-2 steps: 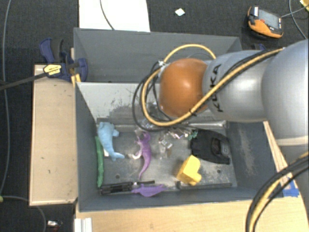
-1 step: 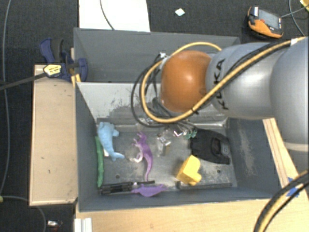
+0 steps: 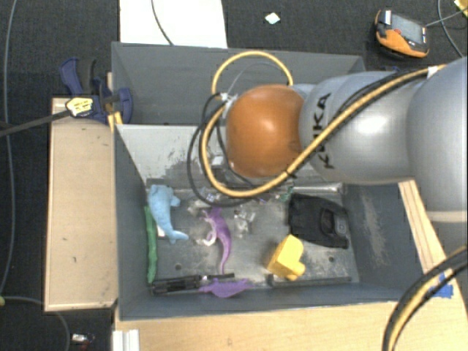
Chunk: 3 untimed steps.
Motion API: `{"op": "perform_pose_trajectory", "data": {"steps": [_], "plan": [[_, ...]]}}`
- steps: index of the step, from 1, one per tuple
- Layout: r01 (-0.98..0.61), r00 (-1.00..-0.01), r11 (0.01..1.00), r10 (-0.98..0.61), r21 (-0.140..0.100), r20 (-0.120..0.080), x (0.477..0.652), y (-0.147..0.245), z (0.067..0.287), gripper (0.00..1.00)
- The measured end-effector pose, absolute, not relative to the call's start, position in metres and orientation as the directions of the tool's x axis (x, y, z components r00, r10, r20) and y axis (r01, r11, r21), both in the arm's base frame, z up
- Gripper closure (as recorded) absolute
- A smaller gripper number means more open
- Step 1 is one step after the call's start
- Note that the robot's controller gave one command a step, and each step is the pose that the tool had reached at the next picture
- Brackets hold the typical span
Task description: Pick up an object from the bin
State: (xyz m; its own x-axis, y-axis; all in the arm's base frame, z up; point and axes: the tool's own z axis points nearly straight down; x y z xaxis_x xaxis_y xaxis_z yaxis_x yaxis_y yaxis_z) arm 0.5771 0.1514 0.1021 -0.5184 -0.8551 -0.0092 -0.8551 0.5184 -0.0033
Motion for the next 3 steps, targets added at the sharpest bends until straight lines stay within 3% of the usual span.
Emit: {"op": "perform_pose_trajectory", "data": {"steps": [1,2,3], "plan": [[-0.835,-0.550,0.550,-0.835,-0.007,-0.012,0.575,0.143,0.071,0.00],[-0.973,-0.231,0.232,-0.973,-0.013,-0.015,0.572,0.155,0.071,1.00],[-0.972,-0.234,0.234,-0.972,-0.012,-0.015,0.572,0.155,0.071,1.00]]}}
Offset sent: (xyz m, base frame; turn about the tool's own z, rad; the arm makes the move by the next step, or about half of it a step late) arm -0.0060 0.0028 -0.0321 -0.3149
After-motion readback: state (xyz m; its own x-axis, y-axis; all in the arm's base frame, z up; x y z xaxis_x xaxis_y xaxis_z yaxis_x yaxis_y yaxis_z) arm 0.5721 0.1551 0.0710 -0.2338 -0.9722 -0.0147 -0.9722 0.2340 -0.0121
